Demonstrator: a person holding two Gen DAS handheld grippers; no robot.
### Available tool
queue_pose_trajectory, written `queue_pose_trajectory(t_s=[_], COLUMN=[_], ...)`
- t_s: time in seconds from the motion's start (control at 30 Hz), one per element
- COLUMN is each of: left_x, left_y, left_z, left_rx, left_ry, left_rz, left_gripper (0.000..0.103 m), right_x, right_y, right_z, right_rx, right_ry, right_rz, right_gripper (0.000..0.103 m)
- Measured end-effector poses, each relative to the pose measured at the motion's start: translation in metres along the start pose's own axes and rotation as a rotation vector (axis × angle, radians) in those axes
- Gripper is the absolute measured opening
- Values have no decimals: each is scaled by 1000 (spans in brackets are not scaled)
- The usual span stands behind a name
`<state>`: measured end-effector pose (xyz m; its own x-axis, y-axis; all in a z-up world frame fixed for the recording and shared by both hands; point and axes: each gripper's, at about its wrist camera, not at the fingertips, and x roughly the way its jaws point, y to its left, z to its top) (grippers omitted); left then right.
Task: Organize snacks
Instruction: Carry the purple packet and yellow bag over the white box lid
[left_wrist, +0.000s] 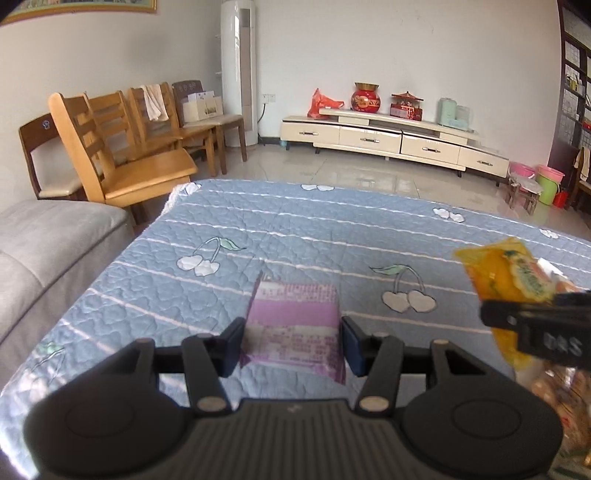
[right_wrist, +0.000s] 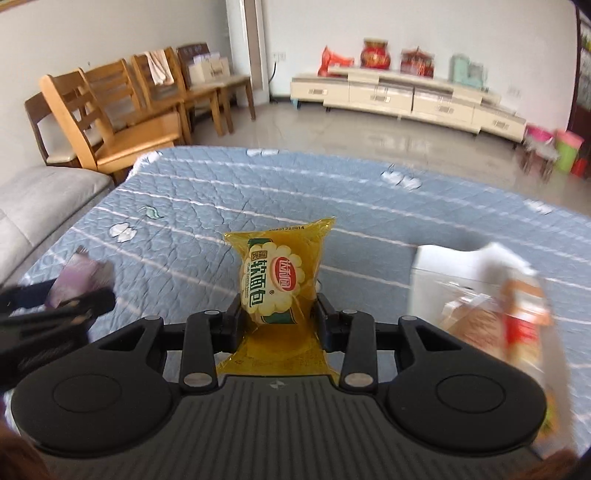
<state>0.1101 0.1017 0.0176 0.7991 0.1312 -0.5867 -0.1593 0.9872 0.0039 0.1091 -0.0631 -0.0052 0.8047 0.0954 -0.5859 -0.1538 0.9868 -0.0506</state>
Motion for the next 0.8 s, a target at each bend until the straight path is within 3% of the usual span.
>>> queue_pose_trajectory(t_s=[0.37, 0.8], left_x=[-75, -117], left_y=[0, -25], left_z=[-22, -34], left_rx=[-8, 23], left_ry=[-45, -90], left_rz=[7, -44], left_gripper=[54, 54], right_x=[-128, -195], right_y=[-7, -32], right_z=[-55, -88], right_rx=[62, 60], right_ry=[-99, -154], right_rz=[-16, -64], right_gripper=[46, 46])
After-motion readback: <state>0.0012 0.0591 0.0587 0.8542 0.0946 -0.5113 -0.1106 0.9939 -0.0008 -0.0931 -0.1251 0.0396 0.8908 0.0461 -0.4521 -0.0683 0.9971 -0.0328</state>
